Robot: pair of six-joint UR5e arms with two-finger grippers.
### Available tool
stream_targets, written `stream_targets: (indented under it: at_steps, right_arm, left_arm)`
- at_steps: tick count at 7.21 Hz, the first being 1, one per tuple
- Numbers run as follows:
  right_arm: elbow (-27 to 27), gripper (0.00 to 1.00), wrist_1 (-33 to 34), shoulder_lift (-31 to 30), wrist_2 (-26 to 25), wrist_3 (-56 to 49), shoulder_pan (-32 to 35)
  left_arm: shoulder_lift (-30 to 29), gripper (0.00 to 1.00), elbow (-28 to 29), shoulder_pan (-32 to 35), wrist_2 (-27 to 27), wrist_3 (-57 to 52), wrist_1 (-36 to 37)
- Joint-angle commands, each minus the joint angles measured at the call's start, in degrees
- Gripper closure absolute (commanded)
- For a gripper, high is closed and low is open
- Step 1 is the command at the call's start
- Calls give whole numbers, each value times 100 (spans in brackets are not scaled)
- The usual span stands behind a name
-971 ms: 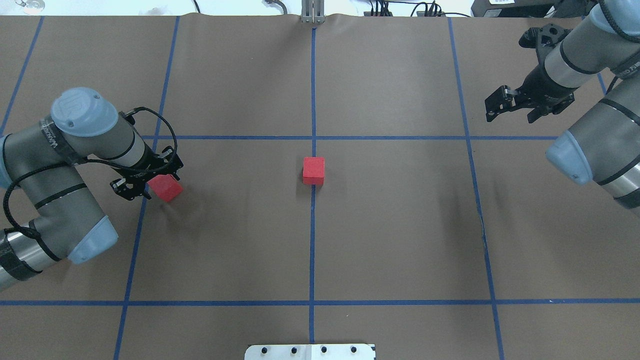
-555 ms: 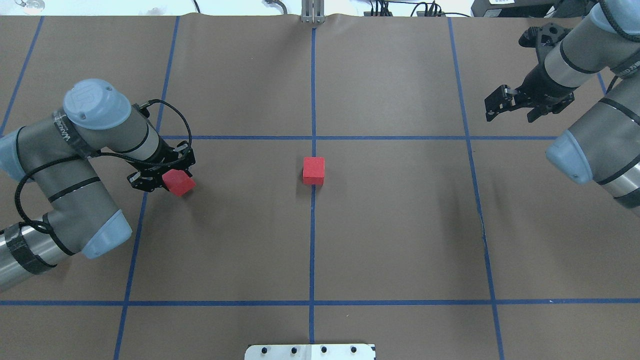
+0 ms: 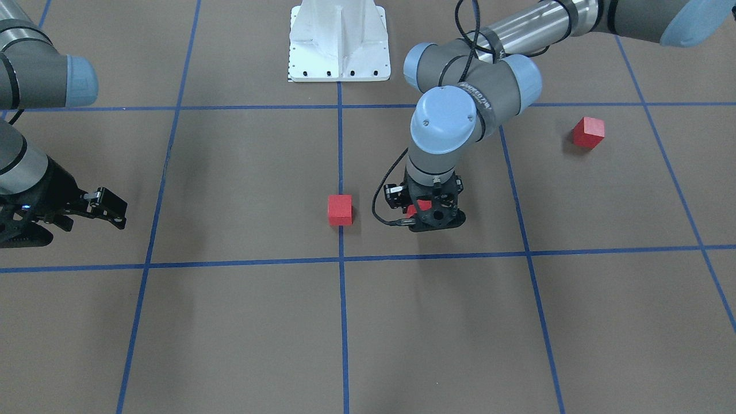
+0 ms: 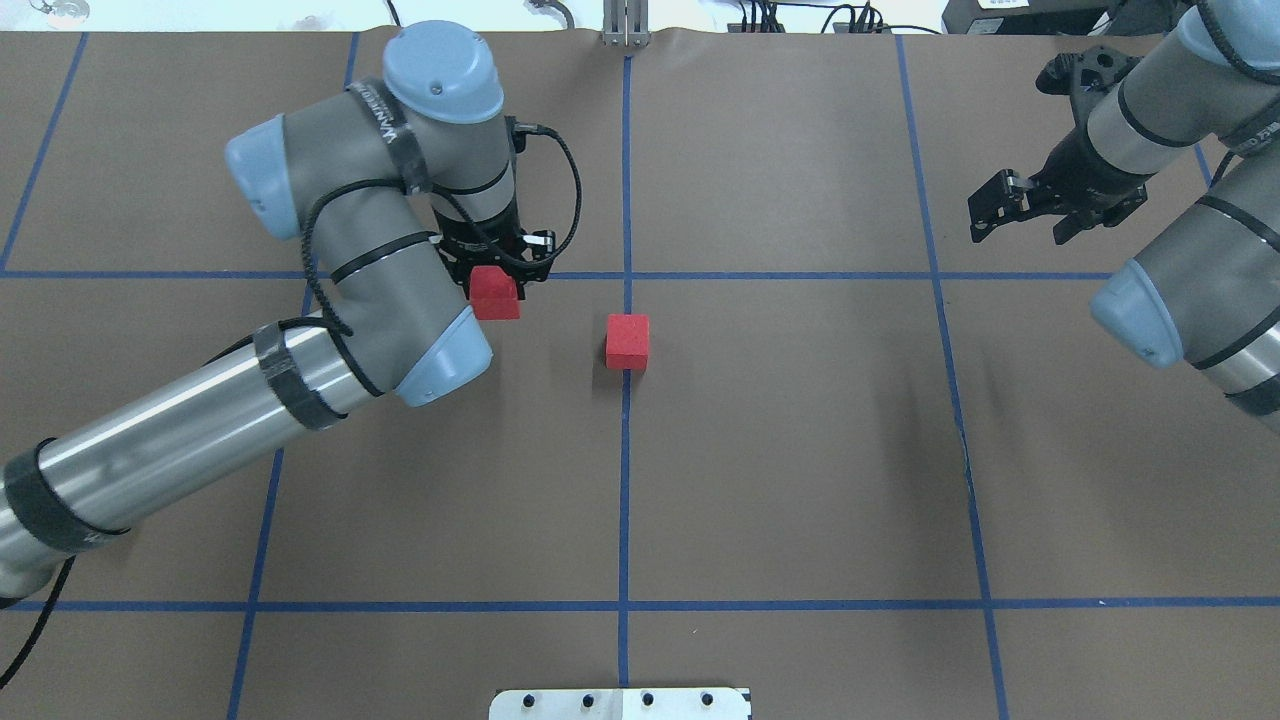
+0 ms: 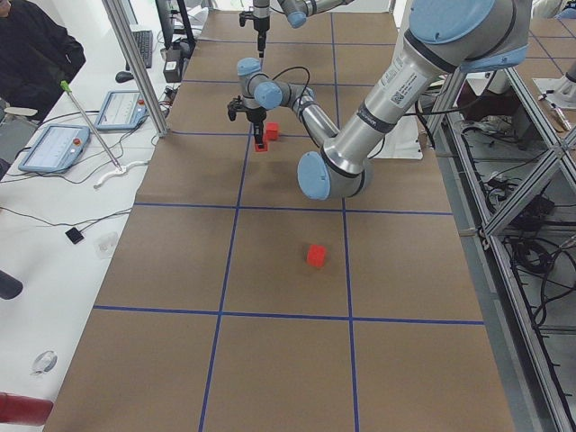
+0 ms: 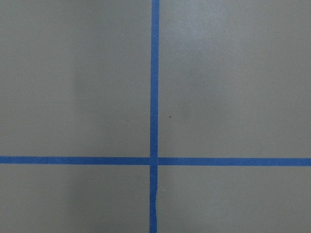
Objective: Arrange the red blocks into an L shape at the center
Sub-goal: 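Carry the cube with the left gripper and set it against the center cube's far side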
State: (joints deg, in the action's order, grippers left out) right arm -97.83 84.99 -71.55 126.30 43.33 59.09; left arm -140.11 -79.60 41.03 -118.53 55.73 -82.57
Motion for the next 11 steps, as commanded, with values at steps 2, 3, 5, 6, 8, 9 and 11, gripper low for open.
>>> stream_targets:
  at_steps: [2,3,5,6,8,9,11]
  right_arm:
    - [-8,0,0,0,-9,9,-3]
    - [-8,0,0,0,-9,9,-3]
    - [-17,0,0,0,-9,18,-3]
    - [-17,0,0,0,-9,18,-3]
    - [-26,0,0,9,-9,18,-3]
    - [-43,0,0,-8,-9,18,-3]
    - [-43,0,0,-8,-9,18,-3]
  left_arm:
    - [-1252,100,2005,-24,5,-704,-803]
    - [-1403,100,2219,-42,5,-686,-813]
    - [-1457,100,2256,-252,14,-109,-996]
    - [-1449,100,2291,-331,23,60,-1120]
    - [-1458,100,2379,-411,119,193,-1323]
    - [-1458,100,2388,-446,119,210,-1332]
    - [-1458,100,2397,-473,128,394,-1384]
